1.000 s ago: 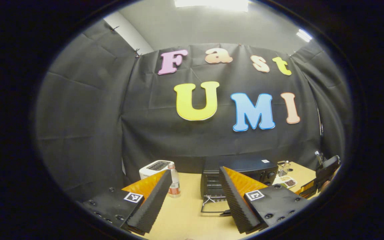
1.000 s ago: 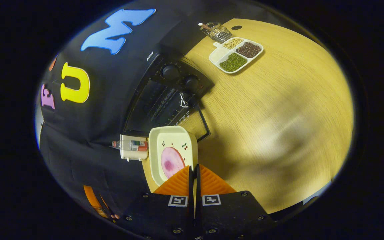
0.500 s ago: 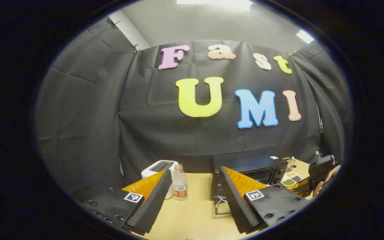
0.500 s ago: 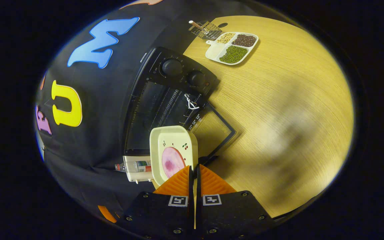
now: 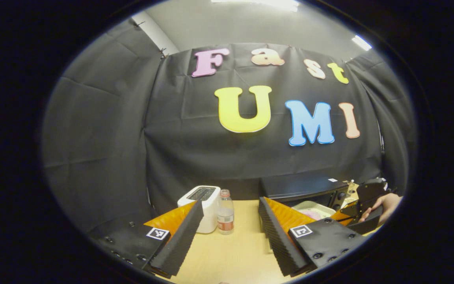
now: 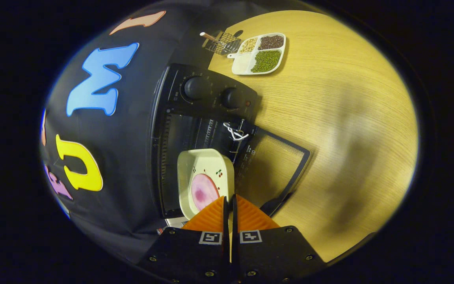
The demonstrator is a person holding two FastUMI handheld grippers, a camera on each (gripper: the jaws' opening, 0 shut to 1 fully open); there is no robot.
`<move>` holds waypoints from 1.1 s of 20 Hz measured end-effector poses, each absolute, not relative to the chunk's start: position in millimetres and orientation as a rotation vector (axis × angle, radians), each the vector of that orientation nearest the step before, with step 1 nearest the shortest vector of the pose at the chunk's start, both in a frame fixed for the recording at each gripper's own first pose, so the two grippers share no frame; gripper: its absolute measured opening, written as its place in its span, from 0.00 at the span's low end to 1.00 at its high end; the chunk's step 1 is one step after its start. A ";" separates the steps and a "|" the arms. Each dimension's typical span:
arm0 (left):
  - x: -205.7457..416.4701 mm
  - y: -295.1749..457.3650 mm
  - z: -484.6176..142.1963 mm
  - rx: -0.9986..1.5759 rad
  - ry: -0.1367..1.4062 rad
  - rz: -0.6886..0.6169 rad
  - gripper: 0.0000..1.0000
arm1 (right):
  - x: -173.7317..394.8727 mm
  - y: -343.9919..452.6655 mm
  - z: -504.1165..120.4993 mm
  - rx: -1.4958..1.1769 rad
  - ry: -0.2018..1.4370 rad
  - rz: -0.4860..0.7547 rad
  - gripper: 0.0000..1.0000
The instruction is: Open the electric oven with the left hand, put the food in, and close the electric oven.
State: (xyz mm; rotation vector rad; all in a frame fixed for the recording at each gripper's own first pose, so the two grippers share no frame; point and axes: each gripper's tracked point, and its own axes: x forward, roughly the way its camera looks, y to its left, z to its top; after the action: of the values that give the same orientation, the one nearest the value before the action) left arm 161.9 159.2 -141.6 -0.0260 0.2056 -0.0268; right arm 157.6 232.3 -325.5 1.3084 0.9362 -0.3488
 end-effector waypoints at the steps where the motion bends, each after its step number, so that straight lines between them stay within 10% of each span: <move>1: 161.1 165.3 -138.6 -0.026 0.201 -0.020 0.99 | 164.5 232.3 -328.0 1.324 0.920 -0.371 0.02; 22: 137.0 243.3 -146.0 0.052 0.282 0.163 0.99 | 252.4 260.0 -363.3 1.511 0.646 -0.521 0.06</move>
State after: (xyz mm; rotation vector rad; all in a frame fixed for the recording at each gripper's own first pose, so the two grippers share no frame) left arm 137.0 243.3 -146.0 0.0518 0.2824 0.1634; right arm 252.4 260.0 -363.3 1.5107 0.6462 -0.5209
